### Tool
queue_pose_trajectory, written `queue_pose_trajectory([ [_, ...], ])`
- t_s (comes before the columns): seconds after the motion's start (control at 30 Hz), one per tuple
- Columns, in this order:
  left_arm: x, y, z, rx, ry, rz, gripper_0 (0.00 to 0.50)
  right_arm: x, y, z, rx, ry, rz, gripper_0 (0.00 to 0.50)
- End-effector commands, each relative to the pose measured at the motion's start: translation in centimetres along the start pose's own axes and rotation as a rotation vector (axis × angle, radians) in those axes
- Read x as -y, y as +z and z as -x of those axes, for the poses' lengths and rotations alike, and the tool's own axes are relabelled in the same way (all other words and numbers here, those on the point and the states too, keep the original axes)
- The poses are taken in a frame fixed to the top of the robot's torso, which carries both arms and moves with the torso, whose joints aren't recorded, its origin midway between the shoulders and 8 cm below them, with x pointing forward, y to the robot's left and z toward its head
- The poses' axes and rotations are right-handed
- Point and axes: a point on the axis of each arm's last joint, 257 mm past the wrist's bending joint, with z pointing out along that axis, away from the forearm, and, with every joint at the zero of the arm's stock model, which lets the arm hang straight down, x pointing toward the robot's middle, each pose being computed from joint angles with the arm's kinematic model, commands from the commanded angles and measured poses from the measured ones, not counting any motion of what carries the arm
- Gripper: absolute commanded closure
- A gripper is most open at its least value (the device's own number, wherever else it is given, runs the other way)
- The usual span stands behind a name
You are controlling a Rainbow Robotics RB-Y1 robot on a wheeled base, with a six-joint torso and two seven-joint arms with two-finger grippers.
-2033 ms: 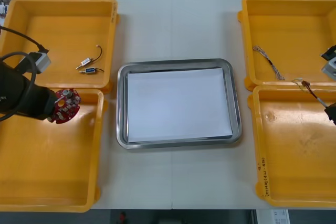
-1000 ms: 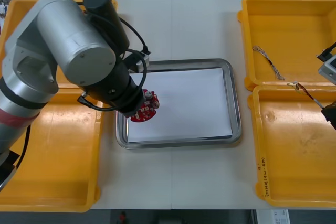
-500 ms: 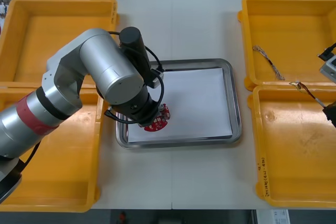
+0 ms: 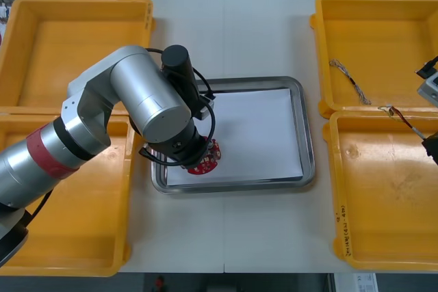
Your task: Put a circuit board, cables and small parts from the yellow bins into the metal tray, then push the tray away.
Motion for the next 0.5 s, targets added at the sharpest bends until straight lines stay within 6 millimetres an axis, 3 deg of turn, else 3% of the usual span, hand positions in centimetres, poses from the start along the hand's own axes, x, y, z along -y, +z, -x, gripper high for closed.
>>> queue_pose_trajectory([
  [0.03,0.12,-0.66,1.41,0.04,-0.041,0.026,0.495,0.81,-0.59,0.37,-0.009,-0.058,-0.034,0.5],
  [0.1,0.02,-0.6,1.33,0.039,-0.041,0.028,0.492,0.73,-0.59,0.37,-0.008,-0.059,-0.031,0.5],
  [0.13,-0.04,-0.6,1.25,0.036,-0.043,0.029,0.445,0.7,-0.59,0.38,-0.008,-0.059,-0.03,0.5],
  [0.2,-0.21,-0.57,1.18,0.034,-0.049,0.031,0.227,0.64,-0.61,0.45,-0.006,-0.061,-0.027,0.5],
  [0.37,-0.62,-0.6,1.02,0.031,-0.054,0.039,0.012,0.55,-0.59,0.4,-0.007,-0.061,-0.024,0.5],
  [0.5,-0.83,-0.7,0.99,0.028,-0.061,0.043,0.0,0.51,-0.59,0.4,-0.007,-0.062,-0.023,0.5],
])
